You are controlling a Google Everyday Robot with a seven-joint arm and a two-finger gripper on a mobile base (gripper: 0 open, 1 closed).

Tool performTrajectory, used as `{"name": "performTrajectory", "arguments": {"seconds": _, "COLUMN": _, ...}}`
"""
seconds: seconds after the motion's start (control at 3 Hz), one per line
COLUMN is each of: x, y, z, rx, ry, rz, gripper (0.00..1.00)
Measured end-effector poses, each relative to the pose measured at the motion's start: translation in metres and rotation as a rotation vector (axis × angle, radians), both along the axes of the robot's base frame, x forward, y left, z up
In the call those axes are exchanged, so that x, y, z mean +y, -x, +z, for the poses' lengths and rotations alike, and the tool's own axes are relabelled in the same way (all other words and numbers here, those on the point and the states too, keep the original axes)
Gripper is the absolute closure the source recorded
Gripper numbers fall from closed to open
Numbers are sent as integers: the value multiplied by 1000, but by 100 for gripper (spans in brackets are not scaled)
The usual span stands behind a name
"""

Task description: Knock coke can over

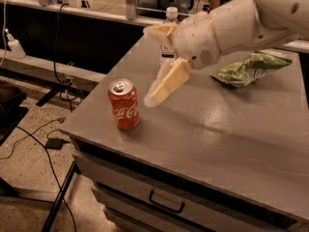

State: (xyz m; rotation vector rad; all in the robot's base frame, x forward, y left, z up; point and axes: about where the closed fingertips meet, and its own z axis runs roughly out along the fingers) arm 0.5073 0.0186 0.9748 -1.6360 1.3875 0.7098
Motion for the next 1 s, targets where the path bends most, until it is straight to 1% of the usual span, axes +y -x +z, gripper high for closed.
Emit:
{"name": "performTrajectory", "arguments": {"seconds": 0.33, "x": 23, "y": -2, "z": -25, "rx": 65, "ry": -57, "rz": 44, "gripper": 0}}
{"name": "performTrajectory", "arguments": {"seconds": 0.67, "x": 41, "y": 0, "z": -45, "rx": 78, "ry": -129, "rz": 52, "gripper": 0}}
{"name": "performTrajectory", "arguments": {"seconds": 1.0, "x": 50, "y": -3, "z": -60, "rx": 68, "ry": -197, "rz": 37, "gripper": 0}}
